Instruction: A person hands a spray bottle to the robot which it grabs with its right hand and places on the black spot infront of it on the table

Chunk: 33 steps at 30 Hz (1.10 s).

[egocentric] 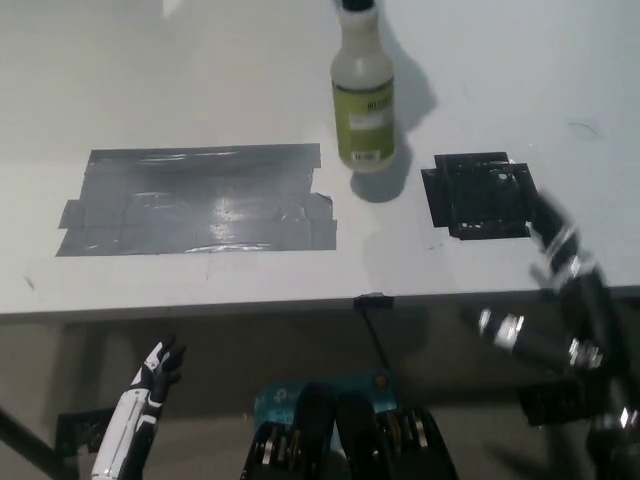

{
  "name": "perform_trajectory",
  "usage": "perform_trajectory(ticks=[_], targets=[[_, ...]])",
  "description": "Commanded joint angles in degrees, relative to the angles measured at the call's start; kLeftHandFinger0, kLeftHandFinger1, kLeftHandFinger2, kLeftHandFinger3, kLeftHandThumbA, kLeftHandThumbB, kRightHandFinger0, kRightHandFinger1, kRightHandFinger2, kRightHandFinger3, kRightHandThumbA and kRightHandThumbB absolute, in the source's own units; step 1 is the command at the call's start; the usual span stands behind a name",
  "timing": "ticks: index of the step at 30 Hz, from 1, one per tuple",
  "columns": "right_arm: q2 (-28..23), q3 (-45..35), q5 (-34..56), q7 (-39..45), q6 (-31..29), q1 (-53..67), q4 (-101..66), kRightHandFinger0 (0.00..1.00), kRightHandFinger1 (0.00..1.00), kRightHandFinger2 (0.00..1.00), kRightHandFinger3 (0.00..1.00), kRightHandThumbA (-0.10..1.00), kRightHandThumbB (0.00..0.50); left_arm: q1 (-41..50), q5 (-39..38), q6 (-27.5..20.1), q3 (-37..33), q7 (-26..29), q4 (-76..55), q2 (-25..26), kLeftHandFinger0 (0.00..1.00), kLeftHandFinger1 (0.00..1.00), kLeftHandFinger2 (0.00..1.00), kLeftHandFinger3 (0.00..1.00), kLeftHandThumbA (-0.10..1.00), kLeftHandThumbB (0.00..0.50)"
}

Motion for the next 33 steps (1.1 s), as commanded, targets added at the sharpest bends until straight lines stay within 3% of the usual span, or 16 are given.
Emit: perform_trajectory(ticks=[1, 3, 4, 6, 11, 14, 19, 21, 26, 28, 30, 33], targets=[[-1.45, -2.78, 6.02, 1.10, 14.61, -10.33, 0.03, 1.00, 1.00, 1.00, 1.00, 1.00, 0.407, 0.76, 0.42, -1.91, 0.11, 0.18, -1.71, -0.27, 1.00, 1.00, 1.00, 1.00, 1.00, 0.031], [-1.81, -3.31, 6.07, 1.19, 19.07, -13.80, 2.40, 1.00, 1.00, 1.00, 1.00, 1.00, 0.430, 0.76, 0.69, -1.81, 0.04, 0.25, -1.70, -0.31, 1.00, 1.00, 1.00, 1.00, 1.00, 0.037], [-2.14, -3.52, 6.18, 1.54, 19.33, -16.76, 5.80, 1.00, 1.00, 1.00, 1.00, 1.00, 0.388, 0.84, 0.55, -1.51, 0.03, 0.13, -1.84, -0.30, 1.00, 1.00, 1.00, 1.00, 1.00, 0.040], [-2.88, -3.16, 4.54, 1.87, 20.46, -20.58, 10.05, 1.00, 1.00, 1.00, 1.00, 1.00, 0.392, 0.79, 0.19, -1.90, 0.07, 0.04, -1.54, -0.29, 1.00, 1.00, 1.00, 1.00, 1.00, 0.031], [-3.30, -1.58, 2.76, 2.67, 22.13, -28.67, 18.54, 1.00, 1.00, 1.00, 1.00, 1.00, 0.500, 0.90, 0.27, -1.56, 0.14, 0.13, -1.86, -0.38, 1.00, 1.00, 1.00, 1.00, 1.00, 0.030], [-2.36, -1.01, 4.58, 4.48, 26.33, -32.68, 21.25, 1.00, 1.00, 1.00, 1.00, 1.00, 0.493, 0.96, 0.44, -1.61, 0.11, 0.07, -2.05, -0.34, 1.00, 1.00, 1.00, 1.00, 1.00, 0.015], [-0.34, -0.49, 5.75, 5.60, 26.30, -37.10, 26.82, 1.00, 1.00, 1.00, 1.00, 1.00, 0.462, 0.81, 0.15, -2.06, 0.20, 0.01, -1.64, -0.44, 1.00, 1.00, 1.00, 1.00, 1.00, 0.033], [1.26, -1.78, 8.47, 6.84, 25.59, -39.07, 29.91, 1.00, 1.00, 1.00, 1.00, 1.00, 0.493, 0.98, 0.21, -1.47, 0.15, -0.12, -2.04, -0.40, 1.00, 1.00, 1.00, 1.00, 1.00, 0.030], [2.92, -3.01, 11.33, 8.80, 27.89, -41.74, 33.51, 1.00, 1.00, 1.00, 1.00, 0.95, 0.500, 1.07, -0.10, -1.70, 0.23, -0.11, -1.82, -0.59, 1.00, 1.00, 1.00, 1.00, 1.00, 0.024], [4.27, -4.06, 13.41, 9.78, 28.02, -43.45, 36.22, 1.00, 1.00, 1.00, 1.00, 0.88, 0.497, 1.02, 0.22, -1.69, 0.23, -0.01, -1.84, -0.58, 1.00, 1.00, 1.00, 1.00, 1.00, 0.018], [4.15, -3.01, 12.30, 10.21, 27.64, -44.61, 37.73, 1.00, 1.00, 1.00, 1.00, 0.93, 0.495, 0.84, 0.43, -1.23, 0.20, -0.02, -2.12, -0.56, 1.00, 1.00, 1.00, 1.00, 1.00, 0.016], [3.79, -1.57, 11.41, 11.77, 26.33, -45.72, 40.01, 1.00, 1.00, 1.00, 1.00, 0.97, 0.437, 0.91, 0.46, -0.56, 0.17, -0.22, -2.65, -0.44, 1.00, 1.00, 1.00, 1.00, 1.00, 0.012]])
